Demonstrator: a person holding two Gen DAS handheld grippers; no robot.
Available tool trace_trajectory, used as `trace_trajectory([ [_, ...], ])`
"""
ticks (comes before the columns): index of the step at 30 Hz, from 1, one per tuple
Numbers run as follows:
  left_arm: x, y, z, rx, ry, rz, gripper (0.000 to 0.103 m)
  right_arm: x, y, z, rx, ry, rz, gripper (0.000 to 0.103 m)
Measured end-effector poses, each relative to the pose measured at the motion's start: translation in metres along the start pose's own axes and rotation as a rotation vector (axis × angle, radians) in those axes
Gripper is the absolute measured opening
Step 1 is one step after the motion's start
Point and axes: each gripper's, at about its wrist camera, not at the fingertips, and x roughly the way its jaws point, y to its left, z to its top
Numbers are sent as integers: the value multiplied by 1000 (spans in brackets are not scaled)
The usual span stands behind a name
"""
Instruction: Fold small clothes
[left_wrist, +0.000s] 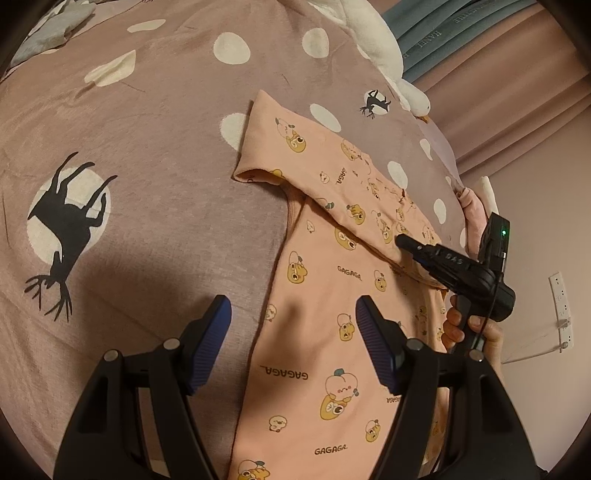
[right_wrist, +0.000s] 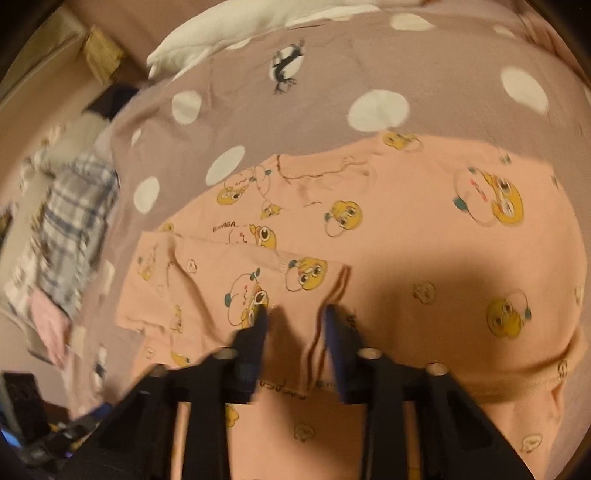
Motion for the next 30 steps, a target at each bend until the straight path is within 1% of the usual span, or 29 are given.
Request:
trace_trajectory([
  [2, 0, -1, 0, 2, 1, 2, 70, 2, 10, 0, -84, -6, -72, 8],
  [4, -1, -2, -1, 6, 3, 4, 70, -3, 15, 0, -115, -22, -98, 7],
  [6, -1, -2, -1, 9, 5, 6, 70, -20, 18, 4, -117, -76, -83, 6],
  [7, -2, -3, -1, 10, 4, 7, 70, -36, 18, 8, -107, -120, -61, 6],
  [9, -2, -4, 0, 9, 4, 7, 70, -62, 19, 15, -109, -188, -48, 6],
  [13, -1, -9, -1, 16, 3, 0, 70, -106, 15, 28, -133, -284, -61, 6],
  [17, 2, -16, -4, 37, 14, 5, 70, -135, -5, 34, -106, -348, -95, 6],
  [20, 3, -18, -3, 42, 18, 3, 70, -141, -28, 31, -46, -355, -106, 6],
  [23, 4, -22, 1, 52, 16, 7, 70, -134, -44, 25, 11, -336, -129, 6],
  [27, 11, -32, 12, 79, 14, 14, 70, -113, -63, 19, 68, -281, -168, 6],
  [29, 15, -37, 19, 92, 11, 13, 70, -100, -78, 16, 116, -227, -162, 6],
  [30, 18, -40, 23, 99, 10, 9, 70, -92, -86, 13, 145, -199, -174, 6],
])
